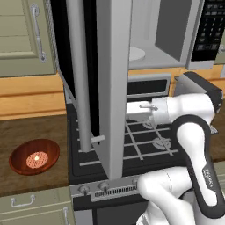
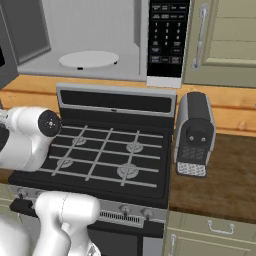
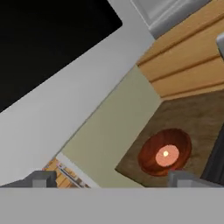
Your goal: Open the microwave, place the bowl with waffle inside the microwave, then close the microwave door and turn it on.
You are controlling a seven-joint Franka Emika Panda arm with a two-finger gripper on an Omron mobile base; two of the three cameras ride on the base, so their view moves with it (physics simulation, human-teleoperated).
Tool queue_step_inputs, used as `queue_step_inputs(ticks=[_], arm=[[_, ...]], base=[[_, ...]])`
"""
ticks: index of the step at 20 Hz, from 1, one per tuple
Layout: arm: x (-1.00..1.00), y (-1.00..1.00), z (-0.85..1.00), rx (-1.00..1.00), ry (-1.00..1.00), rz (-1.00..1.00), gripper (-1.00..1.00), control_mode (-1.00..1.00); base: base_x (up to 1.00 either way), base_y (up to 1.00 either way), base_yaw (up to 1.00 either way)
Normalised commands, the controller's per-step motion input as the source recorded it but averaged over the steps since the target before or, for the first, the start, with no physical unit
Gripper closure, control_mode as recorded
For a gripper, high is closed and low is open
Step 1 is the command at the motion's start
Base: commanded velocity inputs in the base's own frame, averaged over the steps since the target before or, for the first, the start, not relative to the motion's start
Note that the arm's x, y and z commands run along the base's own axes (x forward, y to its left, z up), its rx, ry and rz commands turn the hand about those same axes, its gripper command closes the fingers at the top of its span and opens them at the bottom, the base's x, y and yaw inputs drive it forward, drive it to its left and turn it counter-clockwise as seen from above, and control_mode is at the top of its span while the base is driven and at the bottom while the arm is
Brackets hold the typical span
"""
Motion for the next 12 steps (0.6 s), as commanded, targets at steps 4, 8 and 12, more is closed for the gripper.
queue_step_inputs(ticks=[4, 8, 12], arm=[[0.56, -0.04, -0.75, -0.01, 0.54, 0.02, -1.00, -1.00], [0.55, 0.21, -0.62, -0.02, 0.36, 0.01, -1.00, -1.00], [0.53, 0.61, -0.53, -0.01, 0.18, 0.02, -1.00, -1.00]], base=[[0.00, 0.00, 0.00], [0.00, 0.00, 0.00], [0.00, 0.00, 0.00]])
